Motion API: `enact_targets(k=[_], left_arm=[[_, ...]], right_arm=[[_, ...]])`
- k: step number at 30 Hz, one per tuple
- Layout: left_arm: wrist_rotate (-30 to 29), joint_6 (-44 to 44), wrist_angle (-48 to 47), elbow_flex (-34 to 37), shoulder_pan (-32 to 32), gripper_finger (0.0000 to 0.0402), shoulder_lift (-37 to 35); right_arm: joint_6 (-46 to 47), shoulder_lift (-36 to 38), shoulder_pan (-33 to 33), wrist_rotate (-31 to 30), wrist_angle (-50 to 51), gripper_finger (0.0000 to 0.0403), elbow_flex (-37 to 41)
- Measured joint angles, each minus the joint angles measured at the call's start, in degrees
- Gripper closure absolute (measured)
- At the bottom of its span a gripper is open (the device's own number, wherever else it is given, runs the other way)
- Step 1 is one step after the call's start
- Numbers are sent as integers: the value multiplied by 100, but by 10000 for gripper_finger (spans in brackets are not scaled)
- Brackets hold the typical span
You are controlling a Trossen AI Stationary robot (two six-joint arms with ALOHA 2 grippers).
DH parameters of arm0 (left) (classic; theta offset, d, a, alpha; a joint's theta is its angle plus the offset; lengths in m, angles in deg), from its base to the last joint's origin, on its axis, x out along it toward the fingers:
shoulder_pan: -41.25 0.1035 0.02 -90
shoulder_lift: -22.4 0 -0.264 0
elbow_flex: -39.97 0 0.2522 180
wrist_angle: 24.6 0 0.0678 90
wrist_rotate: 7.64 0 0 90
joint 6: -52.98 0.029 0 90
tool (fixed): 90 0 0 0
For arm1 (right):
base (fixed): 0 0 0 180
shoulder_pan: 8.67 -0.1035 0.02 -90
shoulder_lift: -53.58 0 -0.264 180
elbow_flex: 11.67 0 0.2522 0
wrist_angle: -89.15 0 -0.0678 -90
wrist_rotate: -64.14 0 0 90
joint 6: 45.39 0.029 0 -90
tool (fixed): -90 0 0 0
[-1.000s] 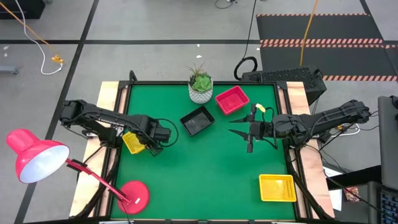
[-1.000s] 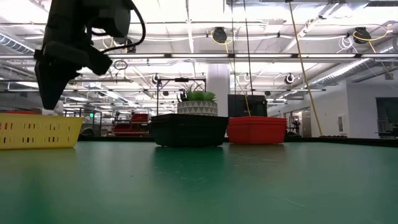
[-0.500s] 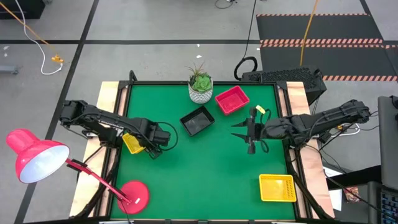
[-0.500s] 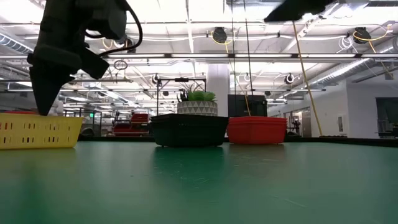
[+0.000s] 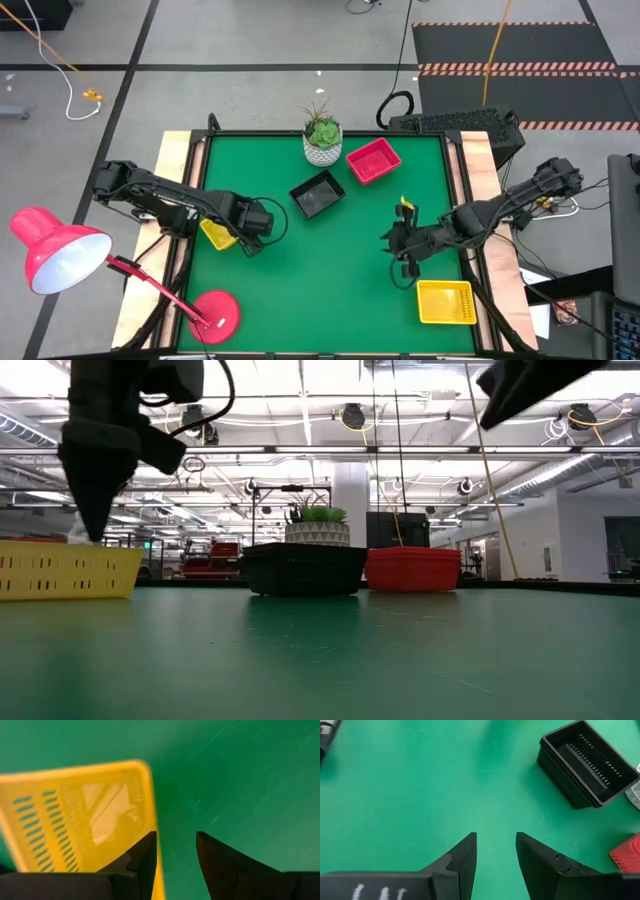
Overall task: Stack baskets by color
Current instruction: Stack the top left yellow bin on the bottom yellow bin
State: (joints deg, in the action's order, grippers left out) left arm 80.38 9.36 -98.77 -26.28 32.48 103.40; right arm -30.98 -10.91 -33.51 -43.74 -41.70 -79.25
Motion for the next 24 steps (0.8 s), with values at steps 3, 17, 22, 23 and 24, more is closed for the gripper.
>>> enact_targets(k=[3, 17, 22, 23, 24], left_arm=[[21, -186, -352, 0, -15, 261, -14], [90, -511, 81, 570, -180, 261, -10], [0, -488, 141, 656, -260, 280, -10], [-13, -441, 203, 656, -266, 294, -10], [-13, -384, 294, 656, -267, 312, -10]], right_arm=[[140, -314, -194, -2, 430, 273, -494], [916, -561, -659, -5, 1132, 273, -849], [1045, -561, -677, -11, 1402, 273, -849], [1059, -560, -677, -11, 1448, 273, -849], [1079, -558, -677, -9, 1499, 273, -849]])
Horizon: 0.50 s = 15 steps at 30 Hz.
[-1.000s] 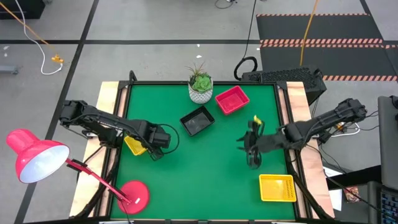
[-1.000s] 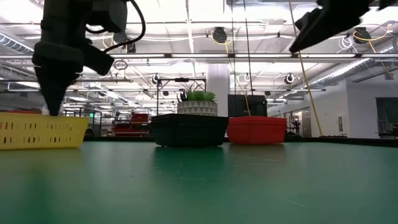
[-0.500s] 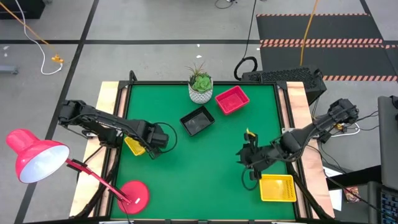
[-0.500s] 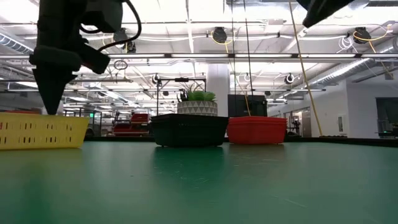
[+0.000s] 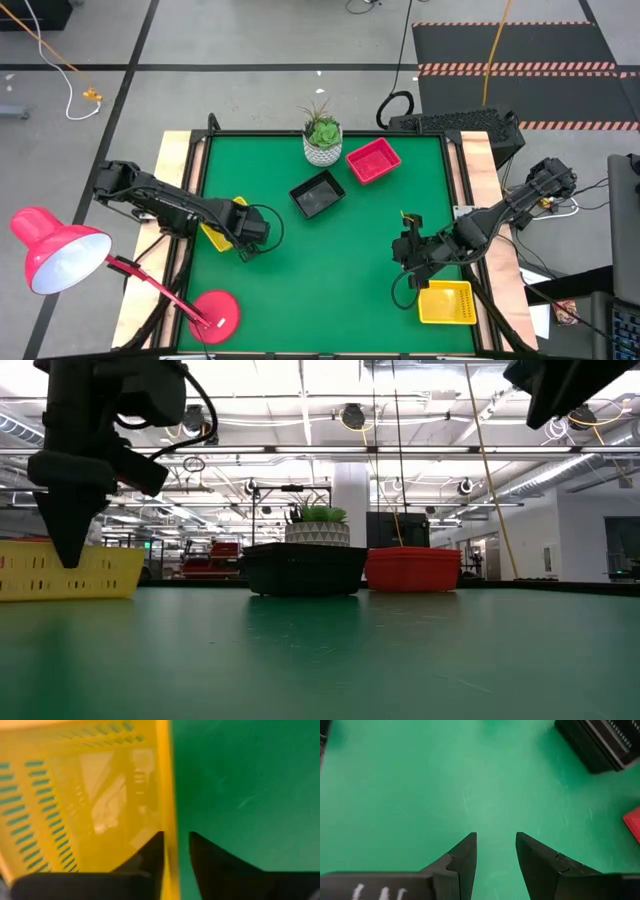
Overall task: Stack baskets by color
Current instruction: Stack the top left yellow bin on the bottom yellow bin
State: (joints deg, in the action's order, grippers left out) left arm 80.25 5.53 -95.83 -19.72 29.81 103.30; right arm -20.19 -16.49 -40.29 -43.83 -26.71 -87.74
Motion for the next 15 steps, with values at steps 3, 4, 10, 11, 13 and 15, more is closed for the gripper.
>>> enact_targets(k=[3, 4, 10, 11, 13, 15], left_arm=[[102, 216, 288, 0, -26, 378, 0], [128, 294, 405, 0, -26, 387, -1], [263, 654, 1124, -334, -36, 394, 0], [253, 736, 1176, -476, -55, 394, 0], [188, 925, 1179, -795, -113, 394, 0], [76, 1097, 1202, -1120, -164, 395, 0]], right_arm=[[138, 1, 0, 6, 221, 273, 0], [189, 1, 0, 16, 316, 273, 0], [290, 43, 0, -6, 935, 273, 0], [288, 67, 0, -21, 980, 273, 0], [277, 128, 0, -110, 983, 273, 0], [192, 197, 0, -185, 930, 273, 0]])
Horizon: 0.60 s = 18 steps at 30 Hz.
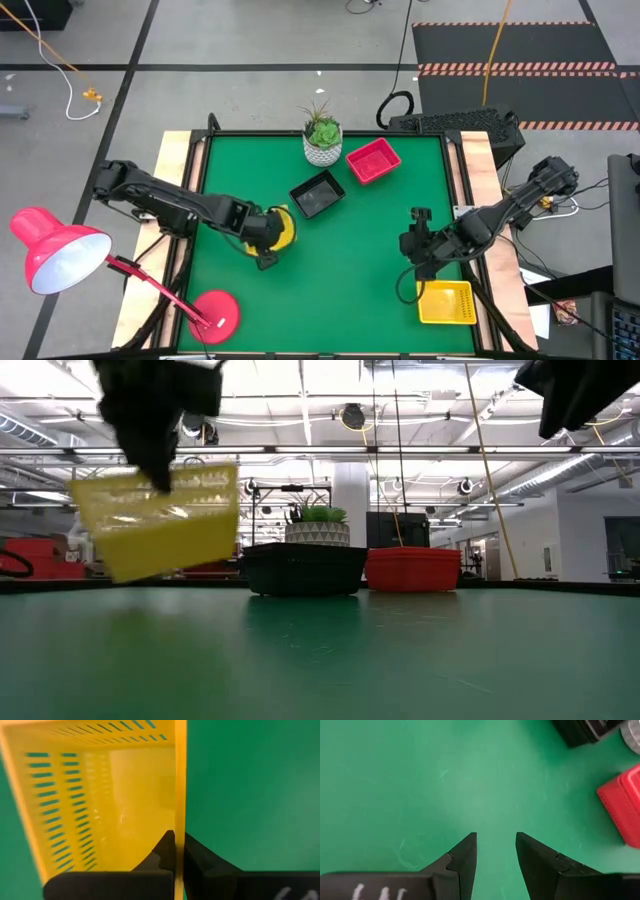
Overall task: Stack baskets by color
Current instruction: Stack the top left yellow bin on the bottom yellow bin
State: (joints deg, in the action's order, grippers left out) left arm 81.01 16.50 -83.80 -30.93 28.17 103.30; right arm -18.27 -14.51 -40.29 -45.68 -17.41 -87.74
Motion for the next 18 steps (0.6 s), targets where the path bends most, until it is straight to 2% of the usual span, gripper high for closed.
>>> enact_targets(k=[3, 7, 10, 14, 16, 18], left_arm=[[-72, 274, 229, -365, -83, 395, 3], [56, 1085, 1049, -610, -274, 396, 52], [387, 2115, 1619, -619, -456, 396, 52], [523, 3662, 1771, -612, -749, 396, 52], [525, 4212, 1876, -608, -833, 396, 55], [515, 4766, 2023, -608, -867, 396, 55]], right_arm=[[-409, 80, 0, -8, -301, 273, 0], [-1809, 87, 0, -33, -1278, 273, 0], [-3174, 90, 0, 23, -2272, 273, 0], [-4564, 90, 28, 46, -3539, 273, 0], [-4860, 90, 155, 302, -4032, 273, 0], [-4889, 44, 379, 850, -4369, 273, 0]])
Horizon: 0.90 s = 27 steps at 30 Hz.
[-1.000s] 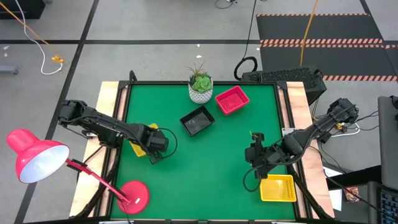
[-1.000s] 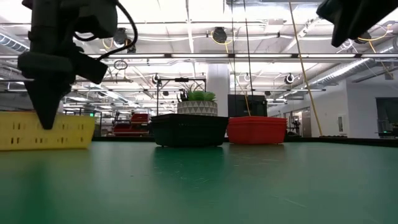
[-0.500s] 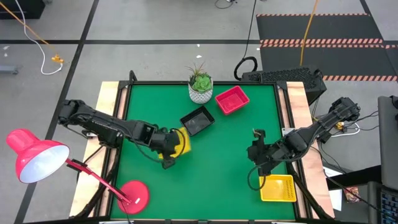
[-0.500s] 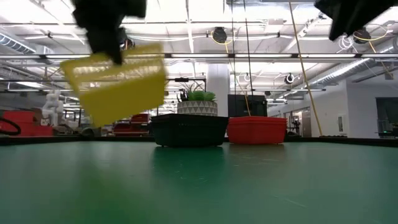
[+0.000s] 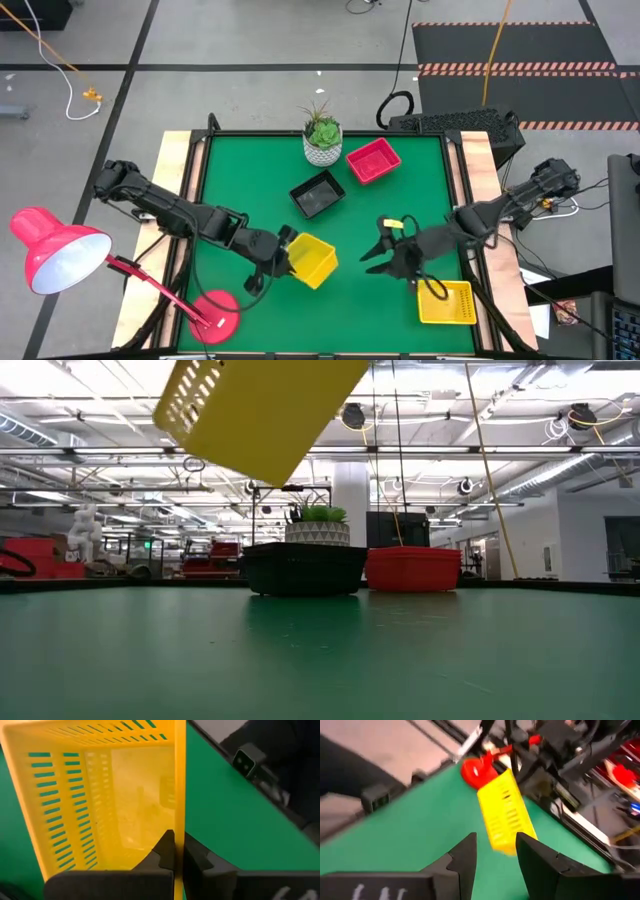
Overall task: Stack baskets by color
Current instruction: Stack the top left yellow bin on the bottom yellow bin
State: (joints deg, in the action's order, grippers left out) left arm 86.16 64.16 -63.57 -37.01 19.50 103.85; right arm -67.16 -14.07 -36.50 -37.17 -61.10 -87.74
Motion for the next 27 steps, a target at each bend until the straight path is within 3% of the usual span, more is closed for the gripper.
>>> enact_targets(k=[5, 9, 19, 27], left_arm=[[161, 1307, 162, 2, 48, 396, 0], [533, 1811, 86, 0, 208, 396, 148], [614, 2336, -41, 7, 328, 396, 560], [1390, 2269, 147, 7, 386, 396, 562]], right_arm=[[85, -409, 504, 900, -537, 273, 2], [-94, -729, 693, 1183, -882, 273, -12], [8, -1558, 1037, 1941, -576, 273, -473], [-15, -2037, 1100, 2215, -773, 273, -481]])
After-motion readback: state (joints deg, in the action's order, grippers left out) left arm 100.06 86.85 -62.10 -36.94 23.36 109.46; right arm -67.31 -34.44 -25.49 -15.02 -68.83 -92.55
